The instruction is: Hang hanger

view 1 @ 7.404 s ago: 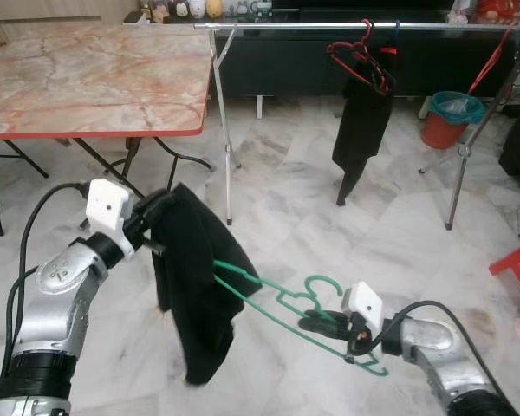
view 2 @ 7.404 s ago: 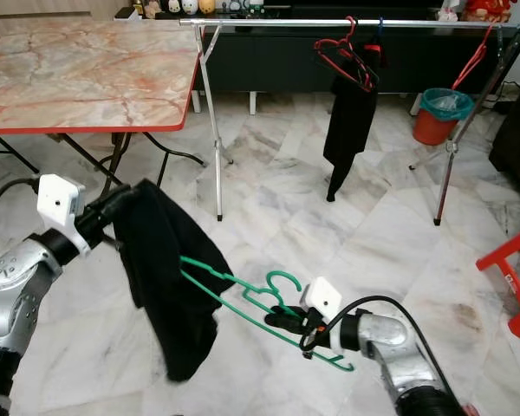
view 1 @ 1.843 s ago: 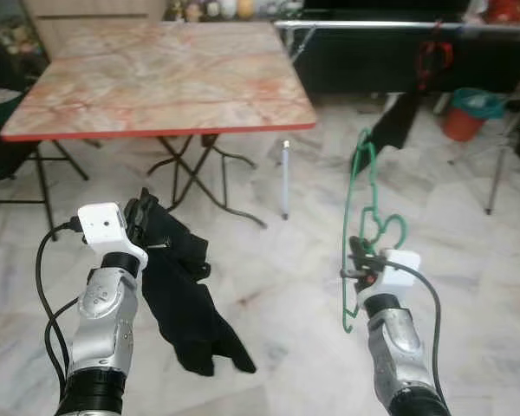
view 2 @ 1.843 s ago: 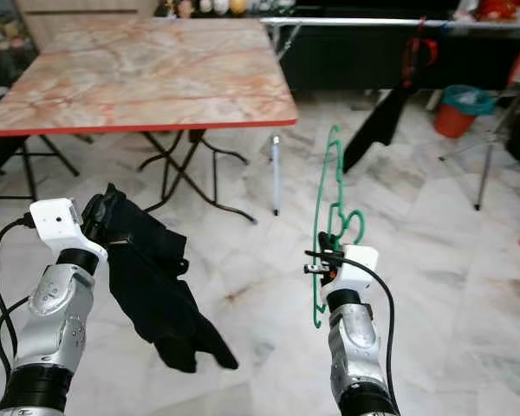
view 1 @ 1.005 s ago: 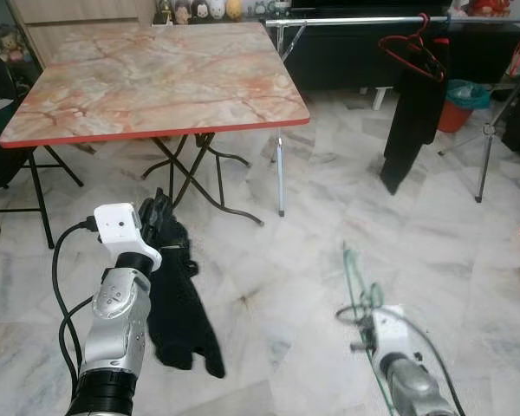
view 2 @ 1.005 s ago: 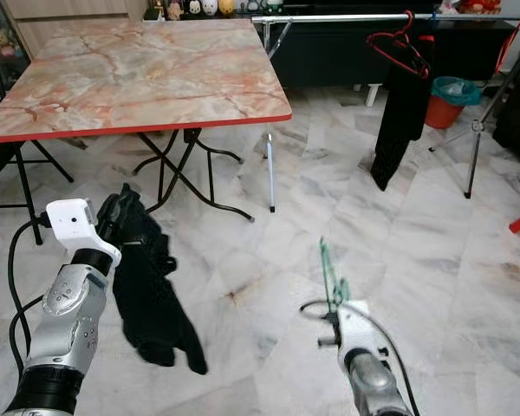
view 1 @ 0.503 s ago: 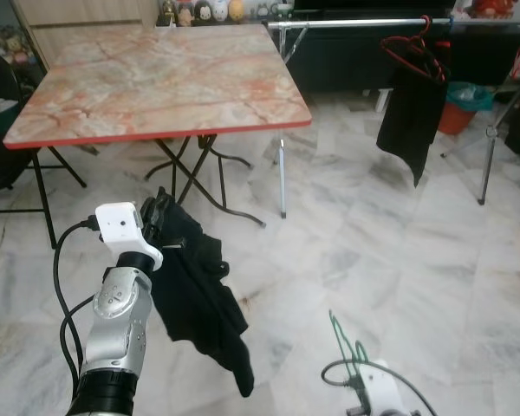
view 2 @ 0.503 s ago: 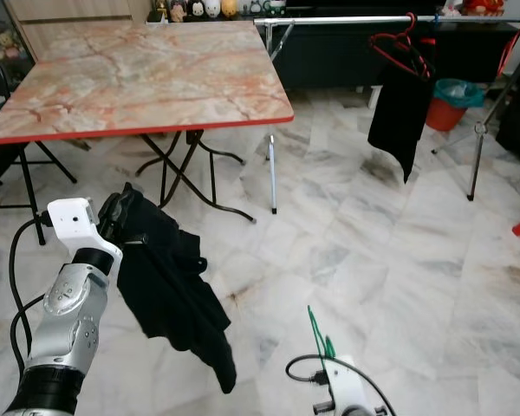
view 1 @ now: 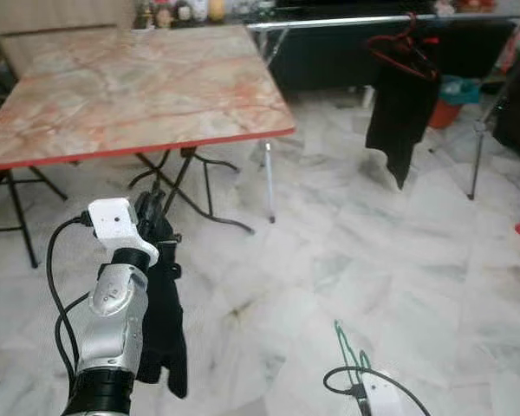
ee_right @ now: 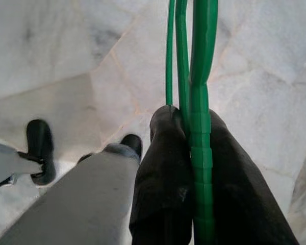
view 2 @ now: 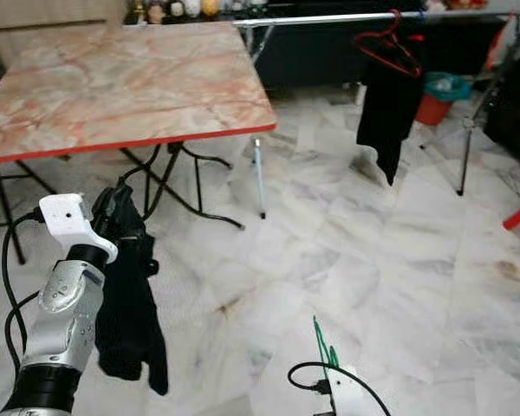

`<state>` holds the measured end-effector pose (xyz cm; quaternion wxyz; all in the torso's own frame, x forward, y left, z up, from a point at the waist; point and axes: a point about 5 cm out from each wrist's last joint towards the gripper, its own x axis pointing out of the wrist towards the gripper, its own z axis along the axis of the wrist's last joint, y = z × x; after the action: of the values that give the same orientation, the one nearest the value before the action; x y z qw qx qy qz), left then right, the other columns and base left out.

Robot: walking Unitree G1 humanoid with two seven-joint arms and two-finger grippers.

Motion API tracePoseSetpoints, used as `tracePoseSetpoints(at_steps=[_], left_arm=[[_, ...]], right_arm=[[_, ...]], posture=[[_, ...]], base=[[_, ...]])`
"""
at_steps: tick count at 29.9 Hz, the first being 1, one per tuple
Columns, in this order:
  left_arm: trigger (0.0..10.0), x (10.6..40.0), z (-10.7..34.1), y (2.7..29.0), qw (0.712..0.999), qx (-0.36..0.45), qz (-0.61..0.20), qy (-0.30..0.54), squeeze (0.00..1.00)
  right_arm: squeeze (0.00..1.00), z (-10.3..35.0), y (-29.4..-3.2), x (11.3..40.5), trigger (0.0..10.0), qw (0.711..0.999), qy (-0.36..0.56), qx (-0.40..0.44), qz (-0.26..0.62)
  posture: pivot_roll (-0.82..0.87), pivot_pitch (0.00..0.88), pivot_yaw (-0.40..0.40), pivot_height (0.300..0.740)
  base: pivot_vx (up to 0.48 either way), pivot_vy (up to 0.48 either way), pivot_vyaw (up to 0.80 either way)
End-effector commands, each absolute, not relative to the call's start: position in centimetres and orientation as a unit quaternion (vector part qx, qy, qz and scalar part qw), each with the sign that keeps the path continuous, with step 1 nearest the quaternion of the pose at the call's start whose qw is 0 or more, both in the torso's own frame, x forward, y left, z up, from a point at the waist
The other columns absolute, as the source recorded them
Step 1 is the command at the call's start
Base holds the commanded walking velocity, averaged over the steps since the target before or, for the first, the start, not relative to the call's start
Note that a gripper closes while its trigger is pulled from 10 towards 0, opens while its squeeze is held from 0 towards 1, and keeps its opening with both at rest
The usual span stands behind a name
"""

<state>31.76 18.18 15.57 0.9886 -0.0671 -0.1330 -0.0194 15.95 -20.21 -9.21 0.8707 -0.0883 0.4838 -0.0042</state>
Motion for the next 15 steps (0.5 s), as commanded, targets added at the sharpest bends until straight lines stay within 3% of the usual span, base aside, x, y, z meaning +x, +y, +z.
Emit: tracePoseSetpoints(at_steps=[1,15], left_arm=[[10.0,31.6,16.4,18.9,0.987,-0.054,-0.010,-0.153,0.00],[10.0,32.2,18.9,21.1,0.980,-0.047,0.030,-0.190,0.00]], right_arm=[[0.00,-9.2,-20.0,16.0,10.0,0.871,0.484,-0.087,-0.001],[0.00,-9.5,-19.2,15.7,10.0,0.868,0.486,-0.097,0.035]], posture=[[0.08,0.037,0.011,0.740],[0.08,0.059,0.007,0.740]], base=[[0.334,0.000,0.00],[0.336,0.000,0.05]])
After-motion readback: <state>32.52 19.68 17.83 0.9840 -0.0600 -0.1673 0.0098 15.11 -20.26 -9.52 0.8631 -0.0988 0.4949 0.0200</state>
